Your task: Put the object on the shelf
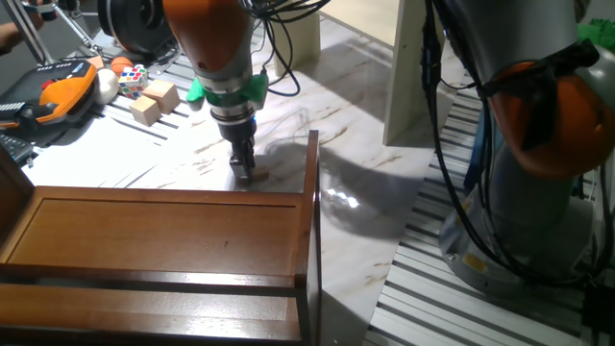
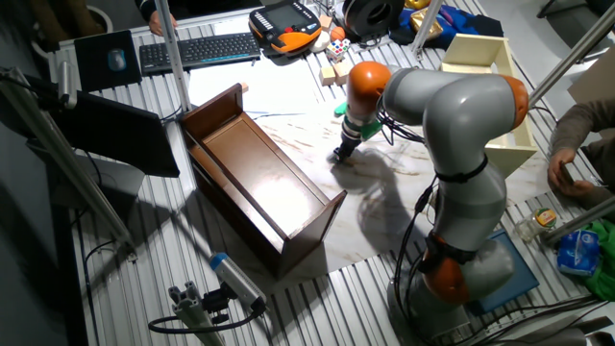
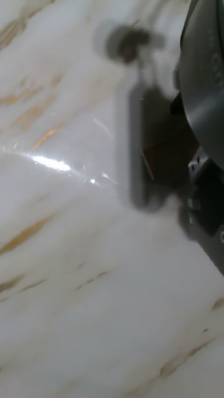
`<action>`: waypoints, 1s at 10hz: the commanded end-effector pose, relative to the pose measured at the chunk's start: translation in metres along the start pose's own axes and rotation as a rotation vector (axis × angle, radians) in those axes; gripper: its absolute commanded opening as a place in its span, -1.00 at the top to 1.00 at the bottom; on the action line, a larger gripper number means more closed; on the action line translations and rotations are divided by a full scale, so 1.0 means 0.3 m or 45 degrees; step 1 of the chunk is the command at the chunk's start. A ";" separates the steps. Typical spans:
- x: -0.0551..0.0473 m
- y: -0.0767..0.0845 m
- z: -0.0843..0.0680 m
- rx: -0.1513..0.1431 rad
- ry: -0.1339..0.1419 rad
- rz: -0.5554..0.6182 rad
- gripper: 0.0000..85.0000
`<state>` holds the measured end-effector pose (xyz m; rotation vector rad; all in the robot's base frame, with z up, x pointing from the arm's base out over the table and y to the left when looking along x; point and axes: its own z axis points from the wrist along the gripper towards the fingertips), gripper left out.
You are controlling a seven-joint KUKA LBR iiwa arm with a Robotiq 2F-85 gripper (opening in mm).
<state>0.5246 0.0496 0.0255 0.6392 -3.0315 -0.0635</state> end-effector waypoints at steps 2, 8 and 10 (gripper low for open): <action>0.000 -0.002 -0.005 0.010 0.024 -0.028 1.00; 0.043 -0.122 -0.256 0.114 0.096 0.022 1.00; 0.076 -0.211 -0.330 0.128 0.085 0.055 1.00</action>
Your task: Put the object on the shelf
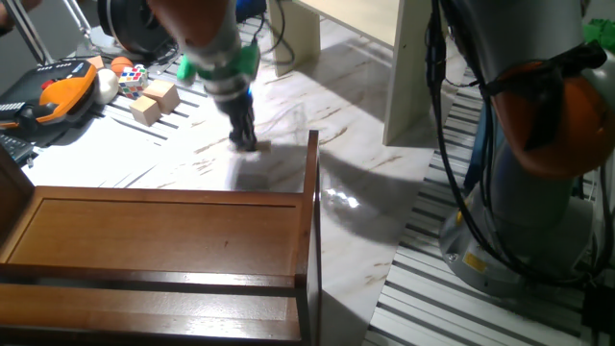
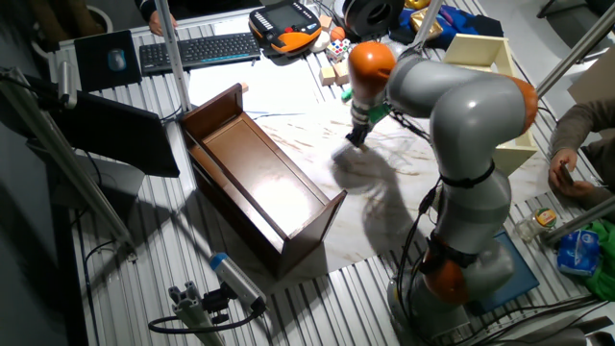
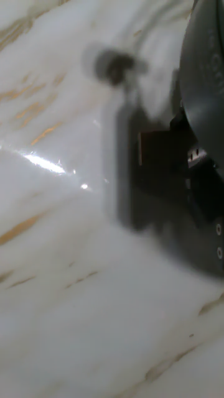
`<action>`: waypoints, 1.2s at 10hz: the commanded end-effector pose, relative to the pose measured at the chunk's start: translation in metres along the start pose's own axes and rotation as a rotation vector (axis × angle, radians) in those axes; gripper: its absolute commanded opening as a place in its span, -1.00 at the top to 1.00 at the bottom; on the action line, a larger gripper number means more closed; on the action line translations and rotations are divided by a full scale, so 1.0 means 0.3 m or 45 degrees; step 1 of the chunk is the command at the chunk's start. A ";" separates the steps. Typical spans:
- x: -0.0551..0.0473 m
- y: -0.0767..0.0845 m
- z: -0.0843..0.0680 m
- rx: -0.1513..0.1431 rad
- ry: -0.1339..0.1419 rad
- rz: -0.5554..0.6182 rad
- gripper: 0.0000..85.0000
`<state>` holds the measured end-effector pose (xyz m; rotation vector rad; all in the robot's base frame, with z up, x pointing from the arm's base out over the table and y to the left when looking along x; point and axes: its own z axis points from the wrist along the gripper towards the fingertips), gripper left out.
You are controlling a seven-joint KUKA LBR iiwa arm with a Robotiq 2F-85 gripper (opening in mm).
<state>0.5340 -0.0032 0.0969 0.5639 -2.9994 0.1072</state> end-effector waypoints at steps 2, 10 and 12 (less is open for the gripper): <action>0.061 -0.108 -0.107 -0.021 -0.008 0.059 1.00; 0.069 -0.078 -0.124 -0.054 0.007 0.252 1.00; 0.069 -0.078 -0.124 -0.002 -0.063 0.343 1.00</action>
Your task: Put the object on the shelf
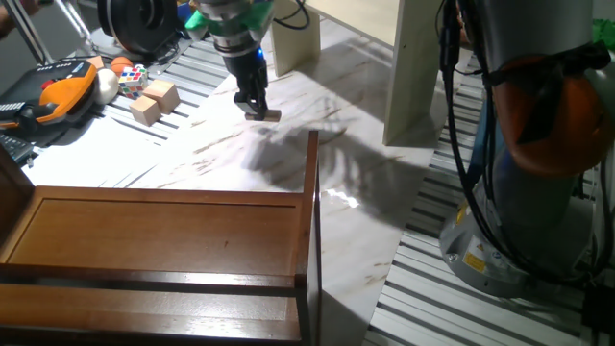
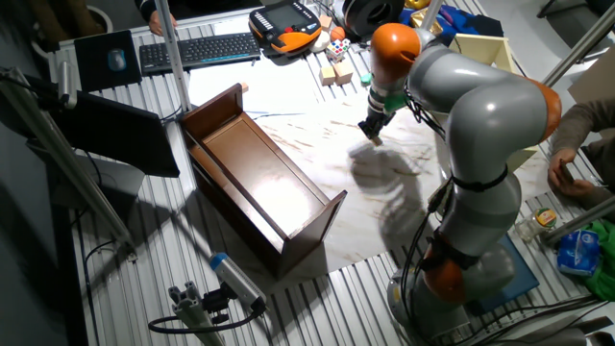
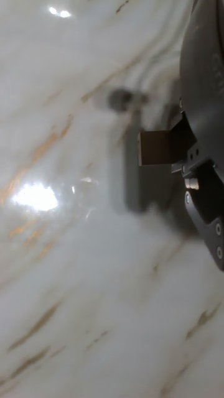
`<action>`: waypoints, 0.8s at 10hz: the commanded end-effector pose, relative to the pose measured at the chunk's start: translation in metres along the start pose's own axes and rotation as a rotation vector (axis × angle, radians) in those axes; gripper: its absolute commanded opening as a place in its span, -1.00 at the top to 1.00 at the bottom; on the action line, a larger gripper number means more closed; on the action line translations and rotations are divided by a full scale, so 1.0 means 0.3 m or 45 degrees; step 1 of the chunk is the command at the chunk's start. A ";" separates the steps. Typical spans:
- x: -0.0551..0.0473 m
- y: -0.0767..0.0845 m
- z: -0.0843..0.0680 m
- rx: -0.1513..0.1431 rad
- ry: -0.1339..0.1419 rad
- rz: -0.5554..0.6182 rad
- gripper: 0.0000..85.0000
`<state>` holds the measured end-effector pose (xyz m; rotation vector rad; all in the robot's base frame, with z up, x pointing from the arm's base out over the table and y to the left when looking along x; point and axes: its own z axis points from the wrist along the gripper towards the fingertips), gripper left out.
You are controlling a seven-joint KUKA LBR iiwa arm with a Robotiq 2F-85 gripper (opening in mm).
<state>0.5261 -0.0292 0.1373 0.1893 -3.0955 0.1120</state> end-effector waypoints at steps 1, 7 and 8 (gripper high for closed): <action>0.000 0.000 0.000 -0.011 -0.043 0.084 1.00; 0.000 0.000 0.000 0.026 -0.024 0.130 1.00; 0.000 0.000 0.000 0.077 0.004 0.140 1.00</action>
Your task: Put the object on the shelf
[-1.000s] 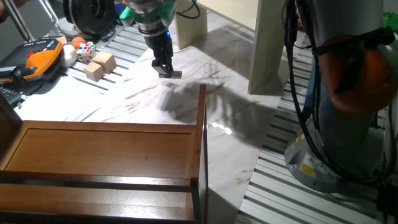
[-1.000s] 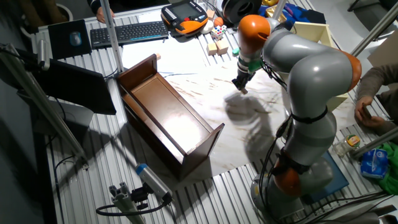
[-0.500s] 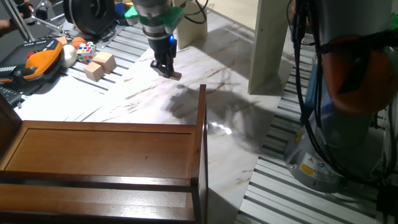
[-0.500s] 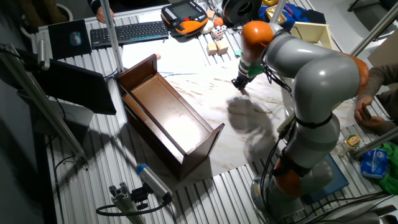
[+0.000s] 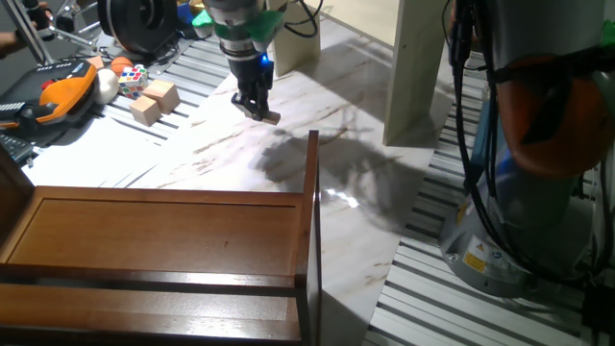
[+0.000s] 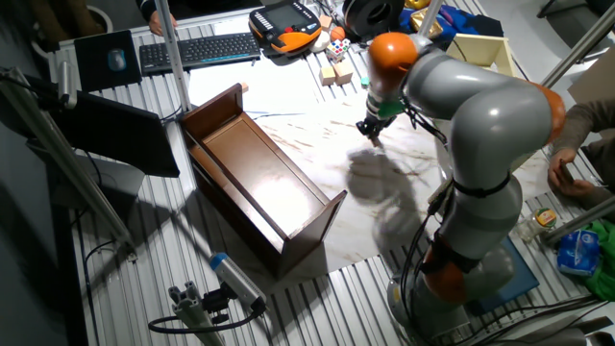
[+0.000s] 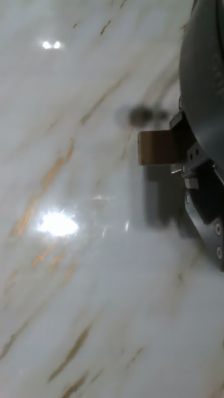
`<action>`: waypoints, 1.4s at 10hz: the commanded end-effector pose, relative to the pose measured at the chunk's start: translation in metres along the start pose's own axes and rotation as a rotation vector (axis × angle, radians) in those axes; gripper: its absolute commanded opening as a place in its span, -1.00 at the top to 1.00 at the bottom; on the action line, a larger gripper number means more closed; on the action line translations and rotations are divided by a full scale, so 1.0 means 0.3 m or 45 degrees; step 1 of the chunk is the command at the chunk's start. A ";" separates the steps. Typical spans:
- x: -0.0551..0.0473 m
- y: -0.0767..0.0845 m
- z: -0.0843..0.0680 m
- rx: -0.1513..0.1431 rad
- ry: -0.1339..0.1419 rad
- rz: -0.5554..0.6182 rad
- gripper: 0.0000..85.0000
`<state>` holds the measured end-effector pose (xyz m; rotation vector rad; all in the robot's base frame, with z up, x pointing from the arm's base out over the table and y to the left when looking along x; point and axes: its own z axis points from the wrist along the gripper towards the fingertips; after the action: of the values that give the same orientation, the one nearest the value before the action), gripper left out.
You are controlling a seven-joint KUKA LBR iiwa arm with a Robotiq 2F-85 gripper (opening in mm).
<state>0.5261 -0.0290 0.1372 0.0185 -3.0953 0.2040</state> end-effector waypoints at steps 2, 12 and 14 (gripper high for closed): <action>0.006 -0.060 -0.088 0.066 0.031 -0.010 1.00; 0.027 -0.506 -0.361 -0.012 0.074 -0.176 1.00; 0.020 -0.458 -0.351 -0.003 0.071 -0.158 1.00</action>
<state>0.5264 -0.1508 0.2592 0.1954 -3.0263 0.1920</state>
